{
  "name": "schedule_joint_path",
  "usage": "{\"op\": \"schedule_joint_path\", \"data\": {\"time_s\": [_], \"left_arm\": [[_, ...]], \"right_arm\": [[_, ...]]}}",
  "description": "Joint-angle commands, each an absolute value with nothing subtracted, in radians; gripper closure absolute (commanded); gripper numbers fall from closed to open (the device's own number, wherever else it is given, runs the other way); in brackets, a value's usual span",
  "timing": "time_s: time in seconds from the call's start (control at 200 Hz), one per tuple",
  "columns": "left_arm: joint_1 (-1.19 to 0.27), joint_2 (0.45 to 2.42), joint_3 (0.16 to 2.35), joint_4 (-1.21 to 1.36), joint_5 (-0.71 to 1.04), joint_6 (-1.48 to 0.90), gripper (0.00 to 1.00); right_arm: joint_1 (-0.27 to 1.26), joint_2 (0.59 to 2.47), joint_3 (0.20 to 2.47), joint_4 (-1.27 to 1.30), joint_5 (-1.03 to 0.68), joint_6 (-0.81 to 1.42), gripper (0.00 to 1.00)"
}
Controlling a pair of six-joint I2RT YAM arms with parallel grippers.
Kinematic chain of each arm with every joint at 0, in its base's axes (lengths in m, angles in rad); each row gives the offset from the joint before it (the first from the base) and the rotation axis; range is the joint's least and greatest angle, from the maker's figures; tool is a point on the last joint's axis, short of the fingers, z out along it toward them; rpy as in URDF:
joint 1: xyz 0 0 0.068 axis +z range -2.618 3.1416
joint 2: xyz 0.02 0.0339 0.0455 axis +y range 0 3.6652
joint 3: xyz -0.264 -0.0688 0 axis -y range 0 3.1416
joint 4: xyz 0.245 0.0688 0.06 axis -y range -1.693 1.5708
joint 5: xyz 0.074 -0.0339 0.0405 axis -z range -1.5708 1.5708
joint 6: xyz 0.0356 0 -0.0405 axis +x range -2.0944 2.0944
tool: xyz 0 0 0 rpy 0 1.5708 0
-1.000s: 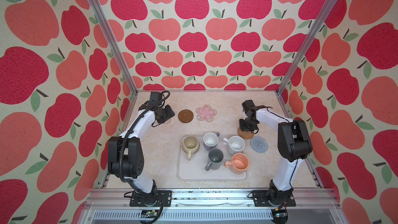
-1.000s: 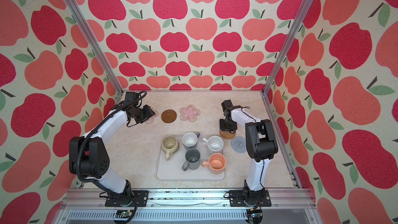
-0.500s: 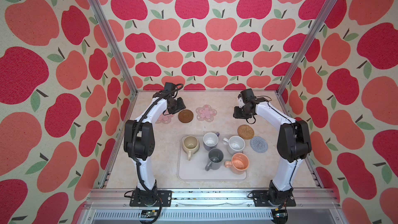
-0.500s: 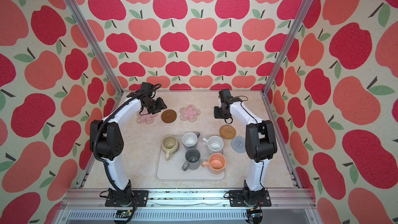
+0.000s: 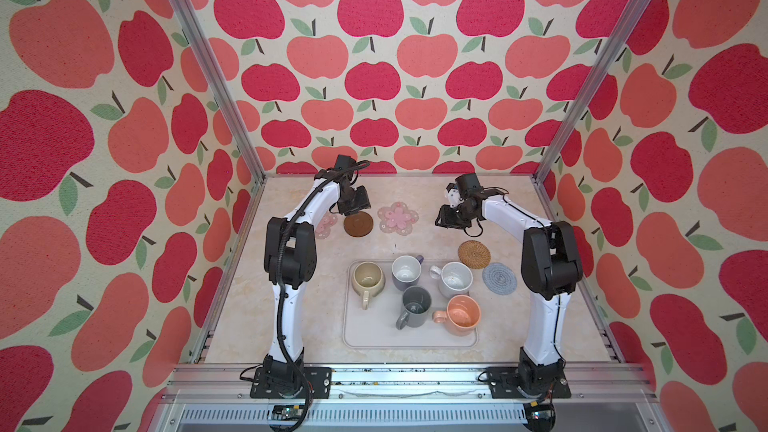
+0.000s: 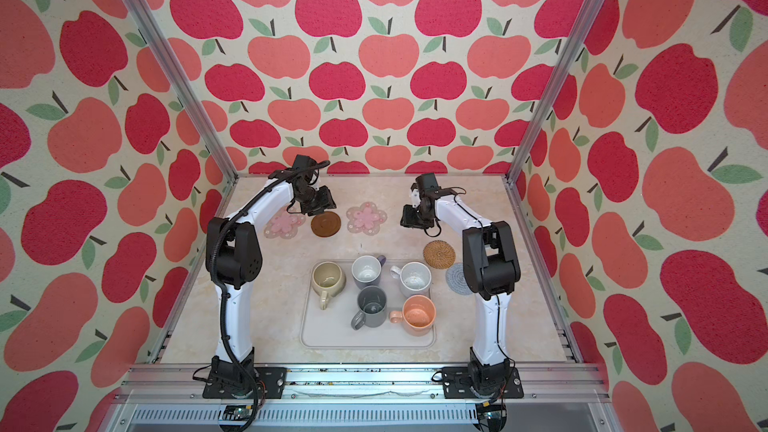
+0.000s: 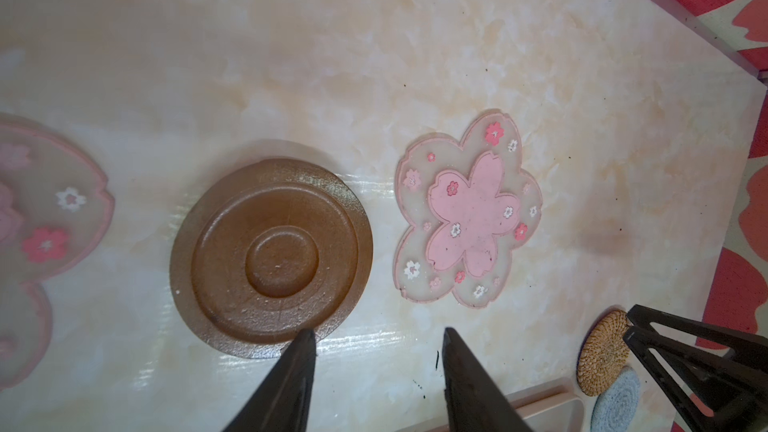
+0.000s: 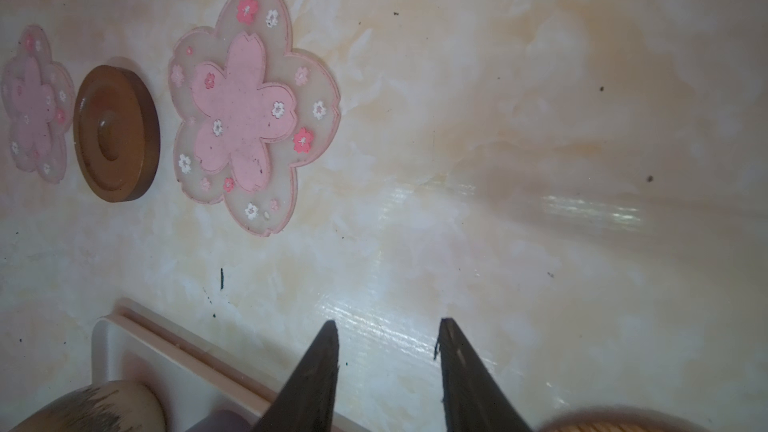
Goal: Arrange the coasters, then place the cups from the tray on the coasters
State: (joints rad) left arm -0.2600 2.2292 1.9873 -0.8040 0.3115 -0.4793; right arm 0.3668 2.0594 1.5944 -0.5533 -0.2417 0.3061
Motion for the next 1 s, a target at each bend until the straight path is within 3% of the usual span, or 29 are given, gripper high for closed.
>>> {"op": "schedule_joint_path", "data": {"time_s": [0.0, 0.265, 0.996], "left_arm": [[-0.273, 2.286, 2.065, -0.855, 0.339, -0.467, 0.49], [-0.321, 2.413, 2.234, -0.917, 0.377, -0.469, 0.48], [-0.342, 2.574, 2.414, -0.975, 0.351, -0.513, 0.48]], "right_arm": [[0.378, 2.092, 1.640, -0.533, -0.291, 0.322, 0.57], [0.391, 2.128, 1.655, -0.496, -0.329, 0.342, 0.58], [0.426, 2.175, 1.648, -0.425, -0.399, 0.408, 0.58]]}}
